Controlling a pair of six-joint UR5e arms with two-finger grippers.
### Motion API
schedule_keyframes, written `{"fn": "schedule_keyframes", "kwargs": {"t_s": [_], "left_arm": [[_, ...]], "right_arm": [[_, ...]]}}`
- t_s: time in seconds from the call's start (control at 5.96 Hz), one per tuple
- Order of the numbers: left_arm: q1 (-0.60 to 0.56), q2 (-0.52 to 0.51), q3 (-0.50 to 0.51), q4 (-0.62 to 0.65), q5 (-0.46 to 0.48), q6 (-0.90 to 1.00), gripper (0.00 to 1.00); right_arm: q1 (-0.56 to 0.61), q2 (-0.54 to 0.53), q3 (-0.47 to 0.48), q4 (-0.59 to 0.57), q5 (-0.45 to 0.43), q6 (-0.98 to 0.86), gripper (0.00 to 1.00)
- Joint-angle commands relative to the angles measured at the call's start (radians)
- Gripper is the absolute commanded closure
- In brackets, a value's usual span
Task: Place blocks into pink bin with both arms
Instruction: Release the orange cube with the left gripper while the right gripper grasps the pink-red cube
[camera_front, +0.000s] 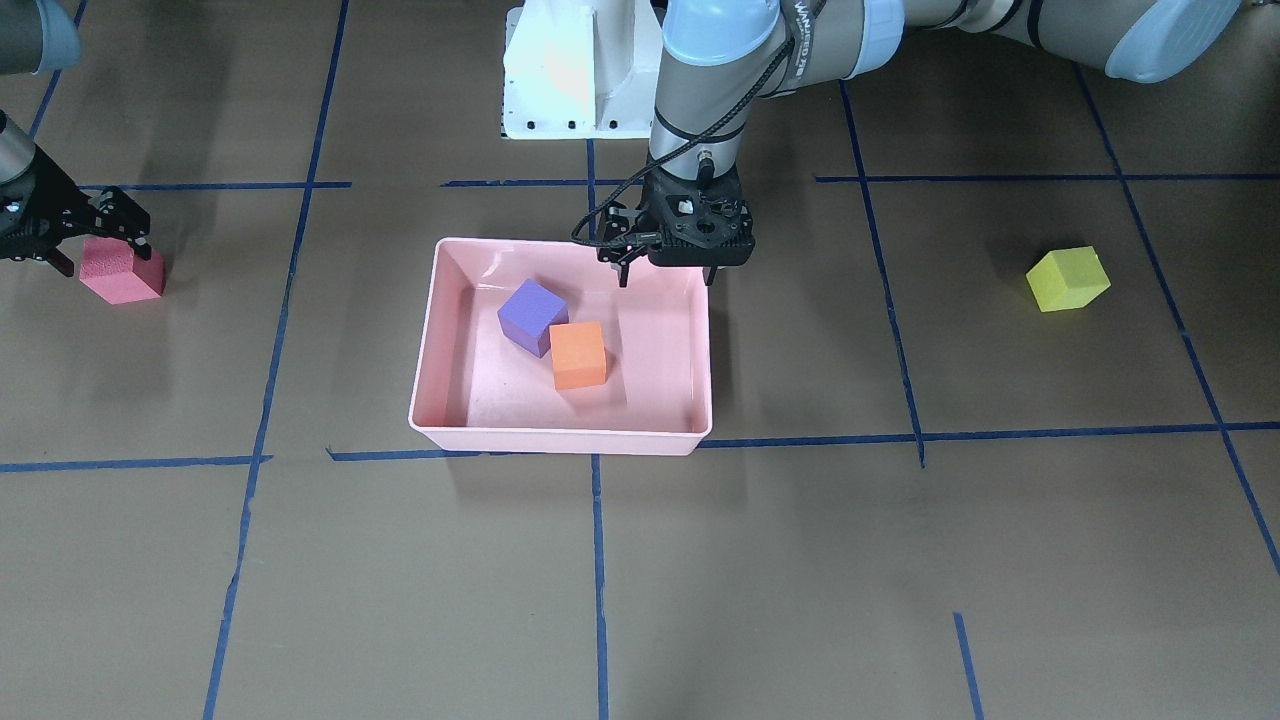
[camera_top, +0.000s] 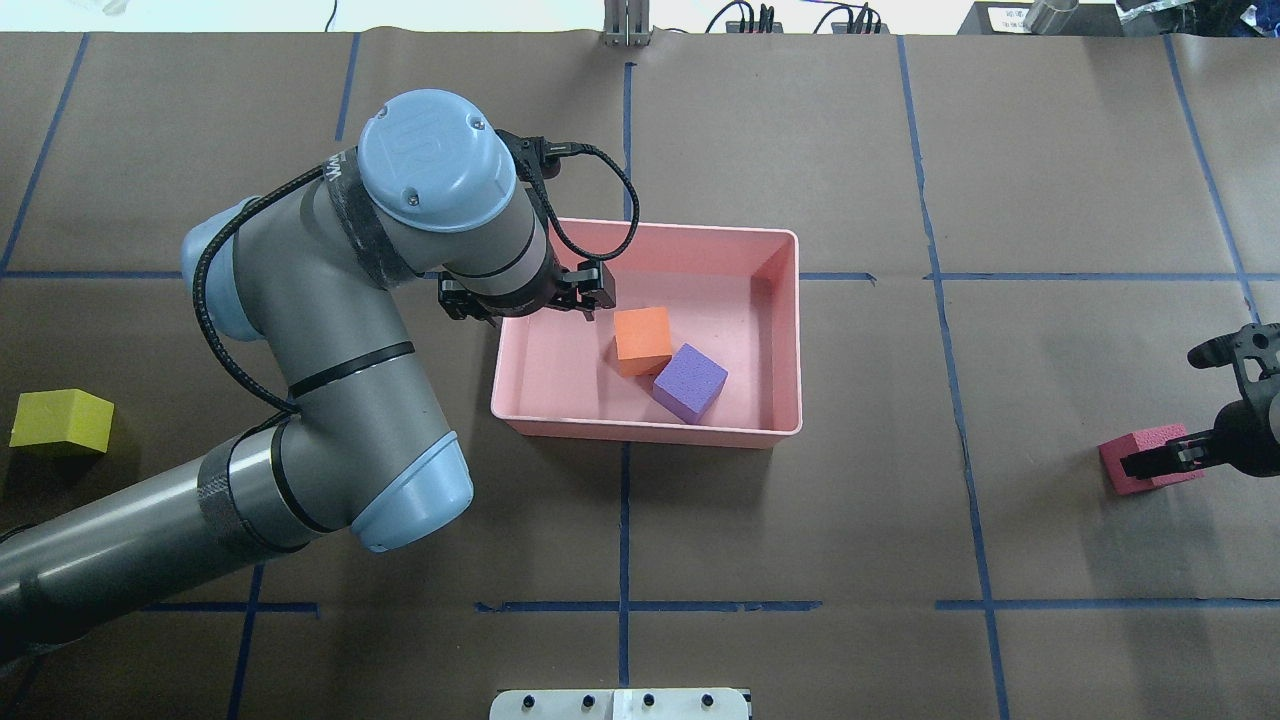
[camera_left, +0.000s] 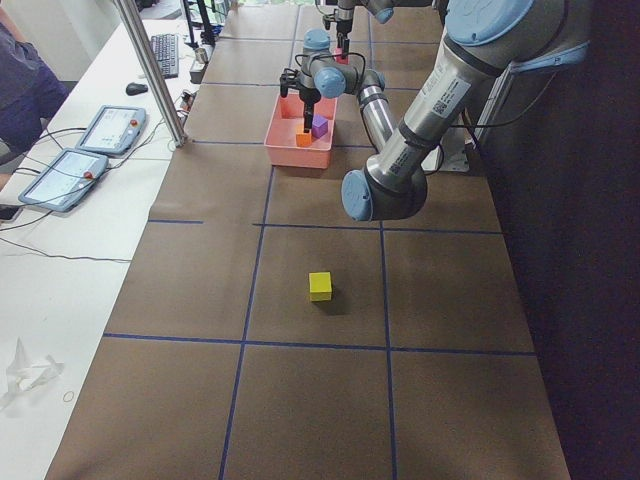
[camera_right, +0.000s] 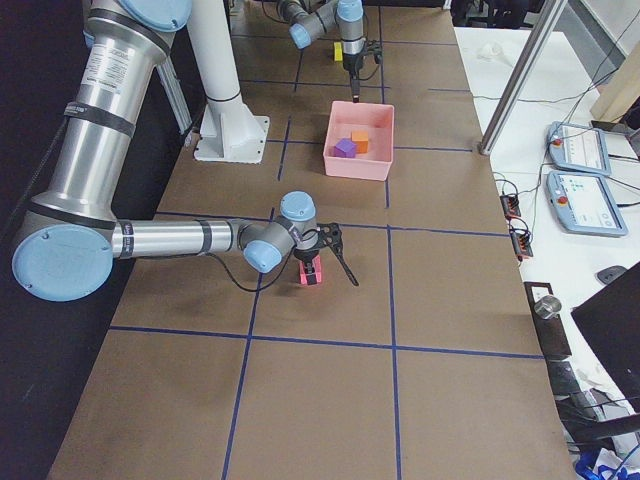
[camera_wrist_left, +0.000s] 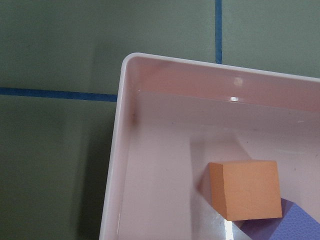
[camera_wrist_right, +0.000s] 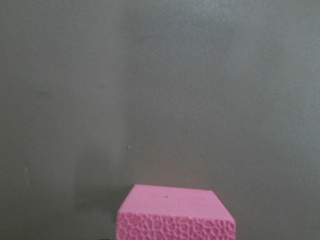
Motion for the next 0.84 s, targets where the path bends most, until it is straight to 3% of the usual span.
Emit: {"fn": "schedule_keyframes", "kwargs": {"t_s": [0.0,0.17,0.34,0.67], "left_arm": [[0.003,0.006,0.002,0.000,0.000,0.000,0.00],[0.003,0.026,0.002,-0.003,0.000,0.011,0.00],[0.000,0.040,-0.005,0.000,-0.004,0.088,0.00],[-0.078,0.135,-0.053,0.002,-0.064,0.301,0.00]], "right_arm": [[-0.025,0.027,-0.027,-0.002,-0.019,-0.001,0.29],[-0.022,0.027,-0.018,-0.002,-0.018,-0.001,0.54],[-0.020,0.028,0.012,-0.002,-0.005,0.008,0.67],[-0.001,0.033,0.090,-0.023,0.033,0.017,0.67]]}}
